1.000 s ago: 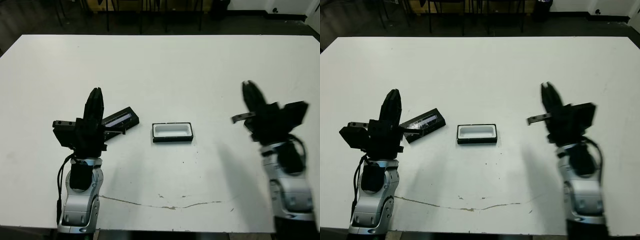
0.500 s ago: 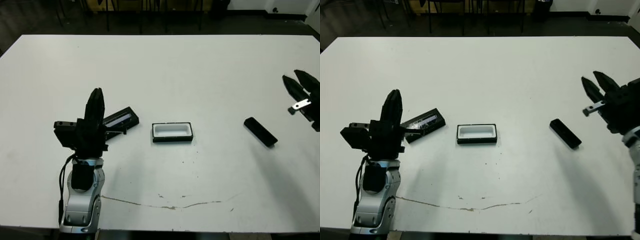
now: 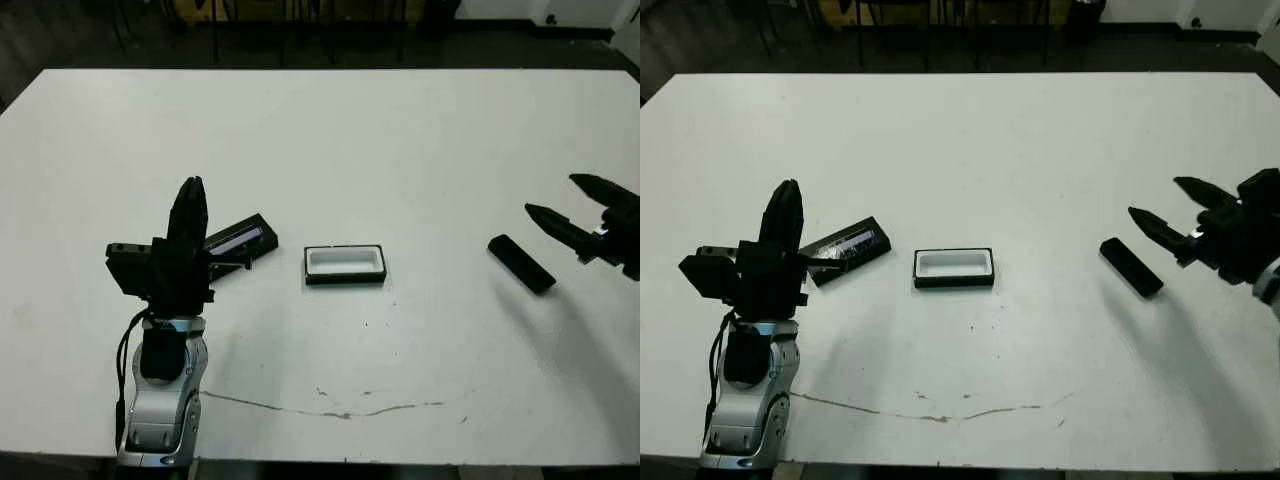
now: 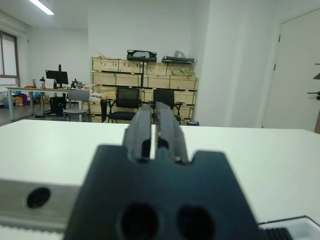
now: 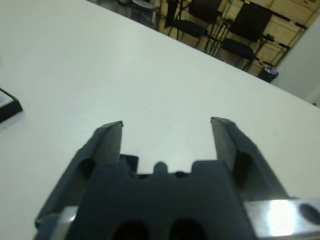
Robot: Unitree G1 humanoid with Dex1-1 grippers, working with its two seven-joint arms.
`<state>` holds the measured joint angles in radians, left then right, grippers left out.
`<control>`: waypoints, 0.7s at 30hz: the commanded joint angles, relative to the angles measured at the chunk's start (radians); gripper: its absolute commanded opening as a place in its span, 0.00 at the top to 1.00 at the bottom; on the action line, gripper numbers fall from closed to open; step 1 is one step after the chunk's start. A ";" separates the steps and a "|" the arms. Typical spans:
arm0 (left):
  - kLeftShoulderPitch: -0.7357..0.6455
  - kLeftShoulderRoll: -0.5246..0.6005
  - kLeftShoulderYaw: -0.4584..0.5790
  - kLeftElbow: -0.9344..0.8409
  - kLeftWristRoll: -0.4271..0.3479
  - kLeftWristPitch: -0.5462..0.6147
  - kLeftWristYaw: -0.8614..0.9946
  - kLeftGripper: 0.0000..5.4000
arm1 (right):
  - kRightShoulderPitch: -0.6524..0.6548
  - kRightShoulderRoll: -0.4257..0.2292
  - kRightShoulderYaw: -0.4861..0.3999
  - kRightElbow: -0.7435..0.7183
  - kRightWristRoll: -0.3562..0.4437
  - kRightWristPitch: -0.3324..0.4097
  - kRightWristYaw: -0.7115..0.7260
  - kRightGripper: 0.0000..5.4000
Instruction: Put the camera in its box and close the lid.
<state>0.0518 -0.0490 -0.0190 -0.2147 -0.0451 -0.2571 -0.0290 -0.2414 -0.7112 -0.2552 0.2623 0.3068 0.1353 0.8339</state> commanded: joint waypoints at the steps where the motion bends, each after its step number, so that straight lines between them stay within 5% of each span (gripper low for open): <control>1: 0.020 0.010 0.004 -0.001 -0.006 0.024 -0.004 1.00 | -0.001 -0.008 0.004 0.048 -0.013 -0.024 0.012 0.16; 6: 0.020 0.009 0.004 -0.004 -0.006 0.030 -0.005 1.00 | -0.007 -0.005 0.018 0.084 -0.034 -0.040 0.005 0.00; 21: 0.023 0.010 -0.001 0.002 -0.002 0.017 -0.012 1.00 | 0.031 0.026 0.054 0.042 -0.028 0.024 -0.012 0.00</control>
<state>0.0547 -0.0474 -0.0203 -0.2196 -0.0531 -0.2483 -0.0421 -0.2313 -0.6957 -0.2123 0.3130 0.2772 0.1320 0.8233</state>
